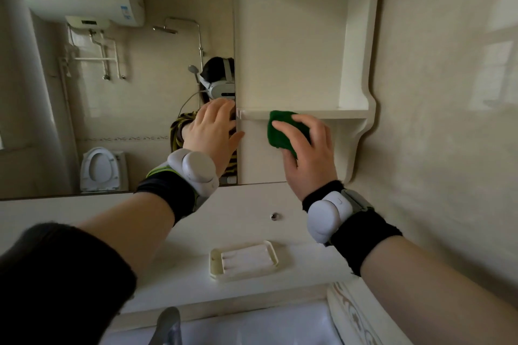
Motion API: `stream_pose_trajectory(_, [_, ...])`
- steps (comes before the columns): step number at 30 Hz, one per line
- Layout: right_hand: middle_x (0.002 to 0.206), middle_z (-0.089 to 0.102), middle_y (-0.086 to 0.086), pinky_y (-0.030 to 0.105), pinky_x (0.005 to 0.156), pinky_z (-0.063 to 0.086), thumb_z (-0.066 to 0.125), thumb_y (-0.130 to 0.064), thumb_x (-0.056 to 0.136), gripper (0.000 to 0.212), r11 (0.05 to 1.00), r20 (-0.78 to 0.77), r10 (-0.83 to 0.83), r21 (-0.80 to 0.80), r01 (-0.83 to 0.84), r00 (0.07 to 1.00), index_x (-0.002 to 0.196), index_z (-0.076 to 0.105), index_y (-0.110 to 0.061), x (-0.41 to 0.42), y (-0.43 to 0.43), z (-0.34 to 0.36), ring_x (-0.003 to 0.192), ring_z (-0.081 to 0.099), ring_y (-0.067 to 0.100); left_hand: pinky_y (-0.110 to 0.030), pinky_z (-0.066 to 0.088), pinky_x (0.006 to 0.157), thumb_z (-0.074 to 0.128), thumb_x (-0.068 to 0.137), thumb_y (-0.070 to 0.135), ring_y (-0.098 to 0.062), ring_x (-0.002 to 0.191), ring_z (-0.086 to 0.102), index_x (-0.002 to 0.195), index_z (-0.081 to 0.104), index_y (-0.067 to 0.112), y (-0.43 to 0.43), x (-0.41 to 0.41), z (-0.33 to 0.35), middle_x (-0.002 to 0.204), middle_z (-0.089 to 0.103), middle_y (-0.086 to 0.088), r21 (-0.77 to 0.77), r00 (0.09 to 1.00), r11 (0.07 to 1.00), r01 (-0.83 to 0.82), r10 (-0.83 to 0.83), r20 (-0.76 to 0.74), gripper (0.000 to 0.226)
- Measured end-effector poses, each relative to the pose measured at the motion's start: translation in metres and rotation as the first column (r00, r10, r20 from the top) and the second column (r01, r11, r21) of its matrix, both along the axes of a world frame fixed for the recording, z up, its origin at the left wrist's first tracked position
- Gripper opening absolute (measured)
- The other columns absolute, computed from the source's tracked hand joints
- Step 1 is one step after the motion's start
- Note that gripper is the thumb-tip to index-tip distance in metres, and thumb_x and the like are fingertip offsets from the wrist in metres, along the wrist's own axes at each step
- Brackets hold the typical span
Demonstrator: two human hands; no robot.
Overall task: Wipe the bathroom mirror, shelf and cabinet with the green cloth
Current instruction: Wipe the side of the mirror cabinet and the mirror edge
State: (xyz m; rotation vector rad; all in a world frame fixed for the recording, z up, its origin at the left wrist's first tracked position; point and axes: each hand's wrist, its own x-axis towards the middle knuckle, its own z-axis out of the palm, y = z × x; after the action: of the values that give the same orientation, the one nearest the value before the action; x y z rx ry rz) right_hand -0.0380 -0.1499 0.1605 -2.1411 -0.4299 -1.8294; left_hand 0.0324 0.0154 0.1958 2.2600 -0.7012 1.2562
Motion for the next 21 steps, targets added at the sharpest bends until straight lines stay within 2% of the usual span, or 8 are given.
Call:
stream_pose_trajectory(3, [0.116, 0.053, 0.017, 0.048, 0.090, 0.044, 0.060, 0.005, 0.076, 0.041, 1.000, 0.016, 0.016, -0.011, -0.016, 1.000, 0.114, 0.064, -0.012, -0.001, 0.016, 0.016, 0.107, 0.045, 0.033, -0.036, 0.033, 0.104, 0.048, 0.096, 0.034, -0.019, 0.133, 0.034, 0.140, 0.038, 0.019, -0.005, -0.003, 0.013, 0.145, 0.038, 0.003, 0.053, 0.998, 0.998, 0.016, -0.013, -0.060, 0.047])
stream_pose_trajectory(6, [0.116, 0.054, 0.017, 0.049, 0.091, 0.043, 0.061, 0.006, 0.075, 0.044, 0.998, -0.020, -0.049, -0.052, 0.048, 0.999, 0.115, 0.064, -0.011, 0.000, 0.027, 0.031, 0.108, 0.047, 0.035, -0.028, 0.032, 0.100, 0.047, 0.096, 0.032, -0.020, 0.128, 0.041, 0.137, 0.044, 0.016, -0.013, -0.005, 0.019, 0.141, 0.043, 0.000, 0.104, 0.993, 0.993, 0.057, -0.046, -0.109, 0.043])
stream_pose_trajectory(11, [0.127, 0.050, 0.015, 0.047, 0.101, 0.035, 0.056, -0.001, 0.084, 0.045, 0.995, -0.149, -0.080, -0.078, 0.069, 0.986, 0.127, 0.055, -0.012, 0.012, 0.030, 0.042, 0.118, 0.043, 0.035, -0.015, 0.026, 0.071, 0.052, 0.094, 0.023, -0.023, 0.103, 0.052, 0.113, 0.053, 0.005, -0.016, -0.009, 0.024, 0.113, 0.056, -0.008, 0.013, 0.983, 0.992, 0.123, -0.120, -0.135, 0.026])
stream_pose_trajectory(14, [0.125, 0.053, 0.013, 0.048, 0.099, 0.037, 0.056, -0.007, 0.086, 0.043, 0.991, -0.157, -0.090, -0.115, 0.073, 0.983, 0.129, 0.054, -0.013, 0.017, 0.022, 0.040, 0.116, 0.046, 0.035, -0.017, 0.022, 0.062, 0.053, 0.092, 0.017, -0.019, 0.082, 0.047, 0.094, 0.047, 0.007, -0.017, -0.009, 0.026, 0.091, 0.052, -0.005, -0.019, 0.974, 0.985, 0.170, -0.171, -0.148, 0.012])
stream_pose_trajectory(16, [0.118, 0.057, 0.015, 0.049, 0.095, 0.041, 0.060, -0.005, 0.083, 0.043, 0.985, -0.118, -0.091, -0.155, 0.072, 0.989, 0.125, 0.057, -0.012, 0.019, 0.017, 0.038, 0.110, 0.051, 0.036, -0.018, 0.023, 0.059, 0.054, 0.091, 0.015, -0.017, 0.076, 0.042, 0.089, 0.039, 0.012, -0.019, -0.010, 0.025, 0.083, 0.047, -0.001, -0.043, 0.968, 0.981, 0.187, -0.192, -0.164, 0.015])
stream_pose_trajectory(19, [0.113, 0.059, 0.015, 0.048, 0.093, 0.043, 0.061, -0.003, 0.081, 0.043, 0.980, -0.069, -0.096, -0.184, 0.082, 0.993, 0.123, 0.060, -0.011, 0.021, 0.015, 0.036, 0.105, 0.054, 0.036, -0.015, 0.029, 0.057, 0.055, 0.091, 0.016, -0.015, 0.075, 0.042, 0.090, 0.038, 0.014, -0.020, -0.011, 0.024, 0.085, 0.047, 0.002, -0.064, 0.964, 0.979, 0.192, -0.200, -0.173, 0.017])
stream_pose_trajectory(21, [0.112, 0.060, 0.014, 0.047, 0.094, 0.043, 0.062, -0.004, 0.081, 0.043, 0.979, -0.056, -0.111, -0.177, 0.099, 0.992, 0.123, 0.060, -0.012, 0.022, 0.016, 0.035, 0.104, 0.054, 0.036, -0.016, 0.027, 0.057, 0.053, 0.092, 0.017, -0.014, 0.079, 0.042, 0.093, 0.044, 0.011, -0.019, -0.010, 0.025, 0.090, 0.048, 0.002, -0.027, 0.969, 0.984, 0.174, -0.176, -0.174, 0.010])
